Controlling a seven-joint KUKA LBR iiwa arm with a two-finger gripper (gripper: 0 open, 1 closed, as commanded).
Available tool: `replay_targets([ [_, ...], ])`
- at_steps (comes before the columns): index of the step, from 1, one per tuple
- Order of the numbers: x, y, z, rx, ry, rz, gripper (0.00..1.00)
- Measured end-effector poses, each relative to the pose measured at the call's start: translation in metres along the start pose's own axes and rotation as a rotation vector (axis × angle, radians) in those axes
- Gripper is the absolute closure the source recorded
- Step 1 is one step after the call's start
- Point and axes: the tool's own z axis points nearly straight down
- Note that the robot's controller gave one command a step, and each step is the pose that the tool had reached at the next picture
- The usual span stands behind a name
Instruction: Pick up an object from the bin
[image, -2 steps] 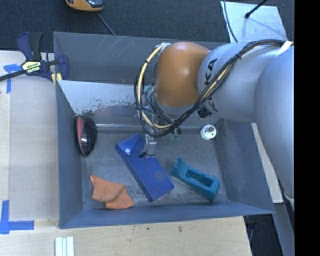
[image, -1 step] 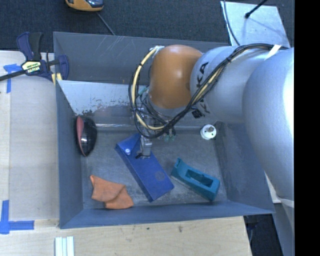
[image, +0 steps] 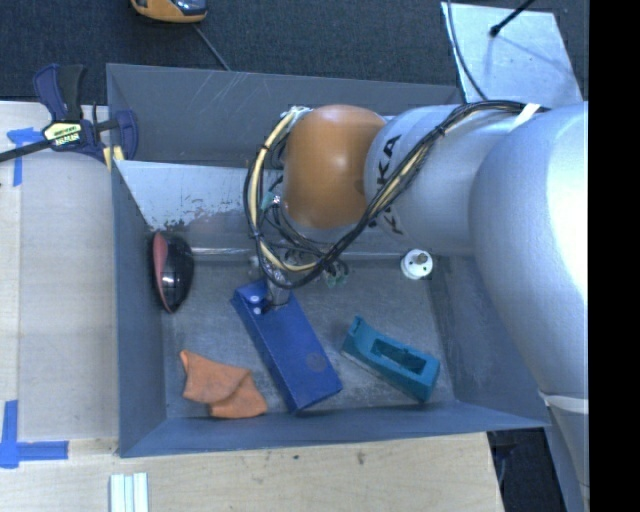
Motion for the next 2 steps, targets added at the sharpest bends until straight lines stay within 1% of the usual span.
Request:
replay_targets([
  [1, 0.0, 0.0, 0.0, 0.0, 0.0, 0.0, 1.0],
  [2, 0.026, -0.024, -0.105, 0.0, 0.005, -0.023, 1.0],
])
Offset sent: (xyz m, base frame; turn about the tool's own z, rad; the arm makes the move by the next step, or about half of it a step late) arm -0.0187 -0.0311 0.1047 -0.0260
